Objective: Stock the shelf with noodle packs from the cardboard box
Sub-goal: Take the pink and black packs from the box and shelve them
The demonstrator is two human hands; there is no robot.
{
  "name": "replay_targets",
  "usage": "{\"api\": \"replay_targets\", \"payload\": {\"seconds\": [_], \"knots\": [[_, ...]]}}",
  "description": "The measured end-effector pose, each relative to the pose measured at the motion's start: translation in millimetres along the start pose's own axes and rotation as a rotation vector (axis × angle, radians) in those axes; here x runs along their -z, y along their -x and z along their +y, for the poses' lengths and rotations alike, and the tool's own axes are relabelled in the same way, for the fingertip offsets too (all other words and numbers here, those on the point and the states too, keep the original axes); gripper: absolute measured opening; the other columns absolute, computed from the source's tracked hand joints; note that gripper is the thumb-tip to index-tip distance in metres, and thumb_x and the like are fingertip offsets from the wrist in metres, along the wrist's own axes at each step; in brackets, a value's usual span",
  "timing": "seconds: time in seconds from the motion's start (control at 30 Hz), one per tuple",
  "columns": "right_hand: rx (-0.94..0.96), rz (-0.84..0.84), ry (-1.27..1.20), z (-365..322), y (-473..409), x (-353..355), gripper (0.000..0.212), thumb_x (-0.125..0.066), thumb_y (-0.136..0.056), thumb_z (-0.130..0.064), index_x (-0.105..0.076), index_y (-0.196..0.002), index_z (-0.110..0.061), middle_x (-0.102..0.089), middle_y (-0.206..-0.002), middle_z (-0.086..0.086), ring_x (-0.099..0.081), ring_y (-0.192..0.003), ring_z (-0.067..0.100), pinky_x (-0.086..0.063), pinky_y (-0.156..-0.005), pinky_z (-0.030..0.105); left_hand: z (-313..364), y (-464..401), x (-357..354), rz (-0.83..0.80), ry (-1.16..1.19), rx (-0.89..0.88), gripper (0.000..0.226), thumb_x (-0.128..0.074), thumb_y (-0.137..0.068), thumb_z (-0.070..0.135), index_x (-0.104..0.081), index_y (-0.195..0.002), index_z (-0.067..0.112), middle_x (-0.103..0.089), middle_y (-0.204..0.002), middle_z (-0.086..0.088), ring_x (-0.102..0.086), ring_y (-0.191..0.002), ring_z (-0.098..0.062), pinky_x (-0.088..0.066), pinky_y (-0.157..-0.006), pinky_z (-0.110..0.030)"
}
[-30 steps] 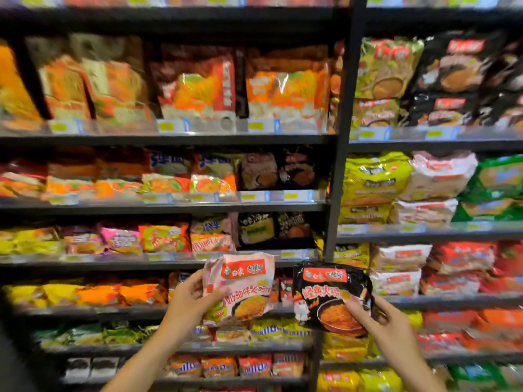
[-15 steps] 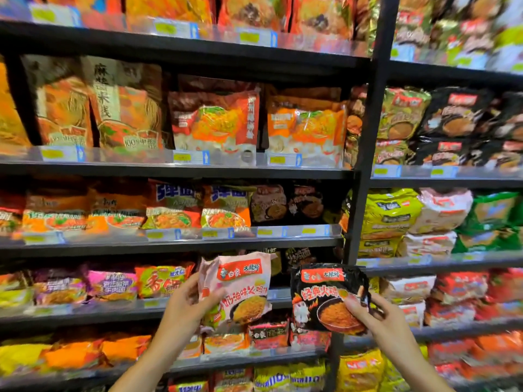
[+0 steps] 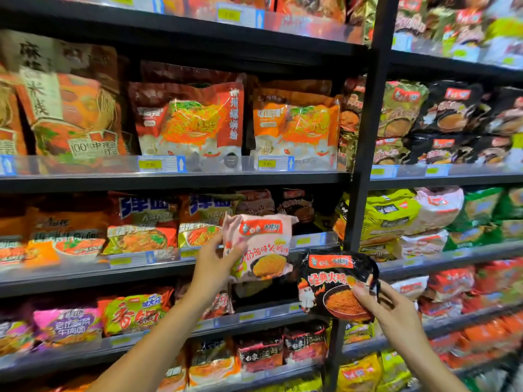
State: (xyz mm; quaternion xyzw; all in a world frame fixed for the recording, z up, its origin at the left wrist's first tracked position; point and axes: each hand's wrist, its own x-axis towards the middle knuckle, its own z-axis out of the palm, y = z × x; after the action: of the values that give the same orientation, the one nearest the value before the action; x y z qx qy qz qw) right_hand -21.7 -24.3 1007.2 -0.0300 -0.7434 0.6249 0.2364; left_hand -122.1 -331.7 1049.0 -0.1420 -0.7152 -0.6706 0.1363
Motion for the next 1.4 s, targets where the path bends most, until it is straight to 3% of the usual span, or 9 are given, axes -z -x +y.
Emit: {"api": "replay_targets", "payload": {"seconds": [0.23, 0.33, 0.47, 0.63, 0.77, 0.93, 1.0, 1.2, 1.4], "knots": [[0.008, -0.018, -0.064, 16, -39, 21, 0.01, -0.069, -0.09, -0.023, -0.071, -0.099, -0.025, -0.077, -0.082, -0.011, -0.072, -0.074, 0.002, -0.055, -0.054, 0.015, 1, -81, -62, 0.106, -0.123, -0.066, 0.005, -0.067, -0.093, 0.019, -0.066, -0.098, 0.02, -0.072, -0.097, -0.01, -0.069, -0.09, -0.024, -0.056, -0.079, -0.048], [0.005, -0.011, -0.1, 24, -53, 29, 0.012, -0.07, -0.088, -0.025, -0.069, -0.098, -0.032, -0.076, -0.083, -0.017, -0.069, -0.081, 0.001, -0.052, -0.063, 0.012, -12, -110, -81, 0.146, -0.173, -0.014, 0.015, -0.062, -0.096, 0.02, -0.061, -0.104, 0.008, -0.066, -0.098, -0.012, -0.063, -0.088, -0.029, -0.052, -0.072, -0.043], [-0.042, -0.029, -0.098, 37, -71, 37, 0.016, -0.074, -0.081, -0.031, -0.072, -0.097, -0.032, -0.077, -0.088, -0.015, -0.069, -0.097, 0.015, -0.052, -0.091, 0.038, -13, -142, -99, 0.216, -0.25, 0.047, 0.017, -0.059, -0.097, 0.021, -0.049, -0.089, 0.009, -0.045, -0.082, -0.002, -0.041, -0.07, -0.016, -0.032, -0.057, -0.028], [-0.072, -0.022, -0.093, 53, -87, 35, 0.009, -0.079, -0.08, -0.028, -0.076, -0.085, -0.034, -0.076, -0.083, -0.013, -0.067, -0.1, 0.016, -0.05, -0.097, 0.04, -17, -172, -109, 0.29, -0.356, 0.148, 0.024, -0.049, -0.092, 0.001, -0.037, -0.074, 0.011, -0.035, -0.075, -0.006, -0.036, -0.065, -0.019, -0.03, -0.058, -0.033], [-0.065, -0.022, -0.11, 57, -98, 28, 0.015, -0.08, -0.08, -0.02, -0.076, -0.093, -0.027, -0.078, -0.083, -0.011, -0.068, -0.097, 0.018, -0.052, -0.092, 0.036, -27, -180, -116, 0.259, -0.461, 0.291, 0.011, -0.043, -0.095, -0.001, -0.05, -0.086, -0.001, -0.048, -0.075, -0.007, -0.049, -0.077, -0.024, -0.037, -0.065, -0.034], [-0.064, -0.071, -0.145, 53, -109, 22, 0.019, -0.08, -0.08, -0.022, -0.074, -0.095, -0.03, -0.077, -0.087, -0.014, -0.068, -0.094, 0.011, -0.051, -0.091, 0.034, -38, -189, -114, 0.165, -0.786, 0.402, 0.028, -0.041, -0.099, 0.007, -0.063, -0.113, -0.003, -0.064, -0.111, -0.016, -0.061, -0.104, -0.032, -0.048, -0.081, -0.034], [-0.043, -0.11, -0.131, 52, -113, 20, 0.017, -0.079, -0.081, -0.025, -0.074, -0.096, -0.031, -0.077, -0.091, -0.015, -0.07, -0.096, 0.011, -0.052, -0.093, 0.036, -37, -189, -116, 0.135, -0.843, 0.4, 0.026, -0.041, -0.099, 0.009, -0.065, -0.101, -0.001, -0.064, -0.103, -0.016, -0.061, -0.098, -0.032, -0.047, -0.079, -0.035], [0.115, -0.14, -0.083, 30, -136, 5, 0.015, -0.071, -0.087, -0.036, -0.075, -0.099, -0.027, -0.077, -0.094, -0.01, -0.072, -0.094, 0.009, -0.055, -0.088, 0.036, -25, -173, -126, 0.218, -0.668, 0.32, 0.02, -0.044, -0.098, 0.015, -0.054, -0.107, 0.0, -0.057, -0.121, -0.017, -0.054, -0.113, -0.037, -0.046, -0.096, -0.042], [0.175, -0.087, 0.074, 16, -182, -25, 0.025, -0.068, -0.089, -0.046, -0.073, -0.097, -0.023, -0.076, -0.089, -0.01, -0.07, -0.089, 0.007, -0.055, -0.08, 0.034, -26, -104, -117, 0.088, -0.44, 0.184, 0.075, -0.051, -0.101, 0.017, -0.001, -0.158, 0.015, 0.006, -0.165, 0.001, 0.003, -0.152, -0.018, -0.007, -0.123, -0.037]]}}
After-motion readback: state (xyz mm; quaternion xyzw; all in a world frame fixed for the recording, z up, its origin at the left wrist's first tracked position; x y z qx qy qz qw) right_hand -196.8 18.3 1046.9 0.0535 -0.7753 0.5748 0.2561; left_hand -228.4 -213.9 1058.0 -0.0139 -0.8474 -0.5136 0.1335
